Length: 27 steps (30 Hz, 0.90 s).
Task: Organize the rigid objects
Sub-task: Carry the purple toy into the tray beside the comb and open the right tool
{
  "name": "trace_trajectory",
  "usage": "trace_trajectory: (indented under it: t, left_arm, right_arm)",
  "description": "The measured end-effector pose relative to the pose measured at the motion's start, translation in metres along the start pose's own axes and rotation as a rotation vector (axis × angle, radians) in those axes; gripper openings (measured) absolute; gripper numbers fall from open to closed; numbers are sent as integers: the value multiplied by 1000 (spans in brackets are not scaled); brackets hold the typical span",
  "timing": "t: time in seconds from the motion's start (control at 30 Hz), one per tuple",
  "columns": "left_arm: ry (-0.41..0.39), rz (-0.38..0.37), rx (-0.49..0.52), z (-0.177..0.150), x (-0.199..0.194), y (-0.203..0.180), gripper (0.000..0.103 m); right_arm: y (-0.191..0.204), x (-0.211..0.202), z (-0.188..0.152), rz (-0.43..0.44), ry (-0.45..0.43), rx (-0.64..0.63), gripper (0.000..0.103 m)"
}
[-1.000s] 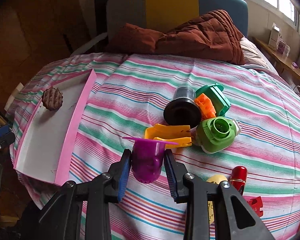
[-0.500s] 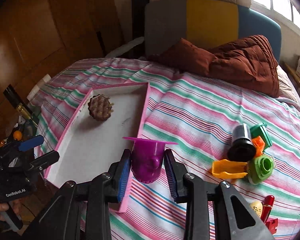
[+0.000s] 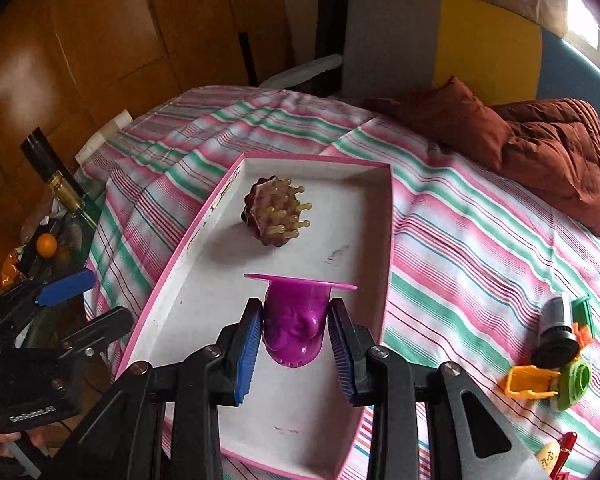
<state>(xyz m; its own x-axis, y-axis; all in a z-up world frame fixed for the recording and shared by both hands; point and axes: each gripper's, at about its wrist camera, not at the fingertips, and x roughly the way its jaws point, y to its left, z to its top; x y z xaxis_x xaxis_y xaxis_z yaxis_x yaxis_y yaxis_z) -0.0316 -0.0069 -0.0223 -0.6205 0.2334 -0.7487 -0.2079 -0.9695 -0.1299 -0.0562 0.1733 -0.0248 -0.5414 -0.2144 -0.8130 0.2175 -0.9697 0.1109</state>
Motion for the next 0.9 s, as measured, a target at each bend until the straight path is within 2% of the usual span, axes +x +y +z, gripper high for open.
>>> trace_trajectory:
  t: [0.27, 0.7, 0.9]
  left_arm:
    - [18, 25, -47, -5, 2, 22, 73]
    - [33, 29, -71, -7, 8, 32, 73]
    - [30, 30, -74, -5, 8, 32, 73]
  right_arm:
    - [1, 38, 20, -47, 54, -5, 33]
    - [-9, 84, 45, -153, 110, 2, 33]
    - [-16, 80, 39, -150, 107, 25, 43]
